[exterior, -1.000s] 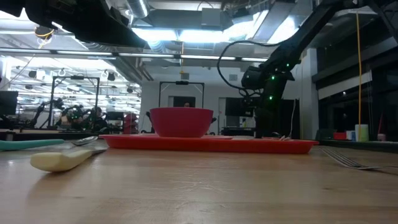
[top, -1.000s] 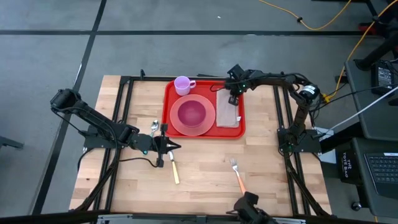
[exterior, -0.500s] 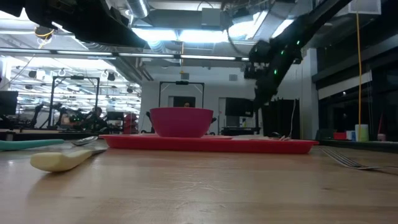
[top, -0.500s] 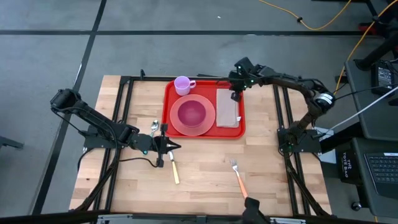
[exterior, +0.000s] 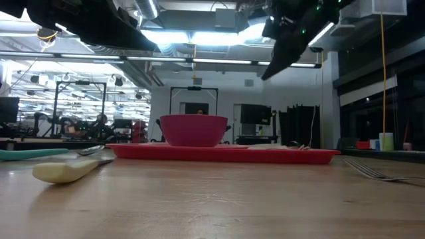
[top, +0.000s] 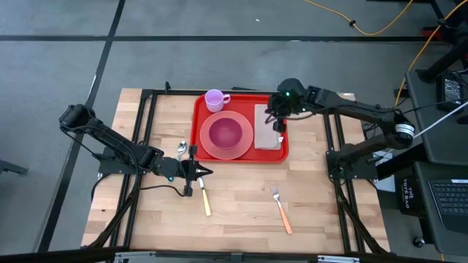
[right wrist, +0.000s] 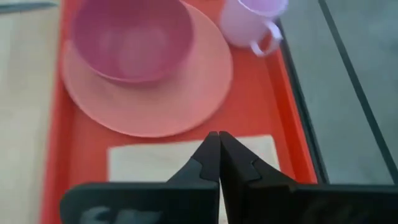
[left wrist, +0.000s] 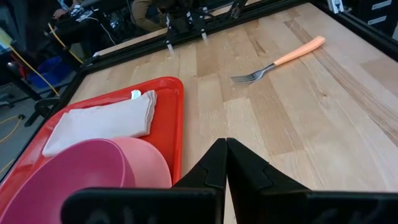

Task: Set up tray
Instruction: Put the orange fork on top of the brown napkin

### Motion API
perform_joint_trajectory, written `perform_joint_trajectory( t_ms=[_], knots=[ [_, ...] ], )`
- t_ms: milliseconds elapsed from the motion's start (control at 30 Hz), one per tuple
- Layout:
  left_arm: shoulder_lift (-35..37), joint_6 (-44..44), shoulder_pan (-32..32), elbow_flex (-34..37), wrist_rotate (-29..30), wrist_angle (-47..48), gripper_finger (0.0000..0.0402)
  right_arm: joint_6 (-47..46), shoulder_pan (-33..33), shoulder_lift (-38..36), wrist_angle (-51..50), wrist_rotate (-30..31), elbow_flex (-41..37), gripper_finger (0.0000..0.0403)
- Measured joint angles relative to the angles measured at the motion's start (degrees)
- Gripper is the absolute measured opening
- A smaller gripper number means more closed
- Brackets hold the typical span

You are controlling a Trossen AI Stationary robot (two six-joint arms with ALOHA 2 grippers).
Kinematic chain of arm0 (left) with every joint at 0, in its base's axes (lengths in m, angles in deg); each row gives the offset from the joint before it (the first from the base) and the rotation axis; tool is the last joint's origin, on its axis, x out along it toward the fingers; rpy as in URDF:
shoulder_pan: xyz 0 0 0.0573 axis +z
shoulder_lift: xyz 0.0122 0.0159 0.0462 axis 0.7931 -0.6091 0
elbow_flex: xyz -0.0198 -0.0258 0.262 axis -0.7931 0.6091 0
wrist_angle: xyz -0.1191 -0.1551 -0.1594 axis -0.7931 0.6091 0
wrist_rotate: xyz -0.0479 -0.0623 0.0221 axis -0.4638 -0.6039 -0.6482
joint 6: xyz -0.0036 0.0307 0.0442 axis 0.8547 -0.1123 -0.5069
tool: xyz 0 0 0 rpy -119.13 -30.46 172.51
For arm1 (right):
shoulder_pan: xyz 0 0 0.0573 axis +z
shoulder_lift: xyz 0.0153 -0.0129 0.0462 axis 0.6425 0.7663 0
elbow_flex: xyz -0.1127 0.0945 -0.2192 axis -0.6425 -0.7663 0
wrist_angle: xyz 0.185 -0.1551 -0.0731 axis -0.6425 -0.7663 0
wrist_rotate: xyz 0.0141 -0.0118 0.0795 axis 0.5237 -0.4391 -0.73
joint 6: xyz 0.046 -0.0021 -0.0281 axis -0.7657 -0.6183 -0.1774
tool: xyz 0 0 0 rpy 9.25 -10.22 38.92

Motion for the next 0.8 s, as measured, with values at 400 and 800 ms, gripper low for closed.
perform_joint_trajectory(
  t_ms=[400,800],
  knots=[
    [0.0,0.0,0.0,0.0,0.0,0.0,0.0004,-9.53,9.69,-3.36,21.13,6.25,-17.51,0.0],
    [0.0,0.0,-0.01,0.0,0.0,0.0,0.0005,-21.63,19.8,-8.93,23.46,19.55,-22.45,0.0002]
  ],
)
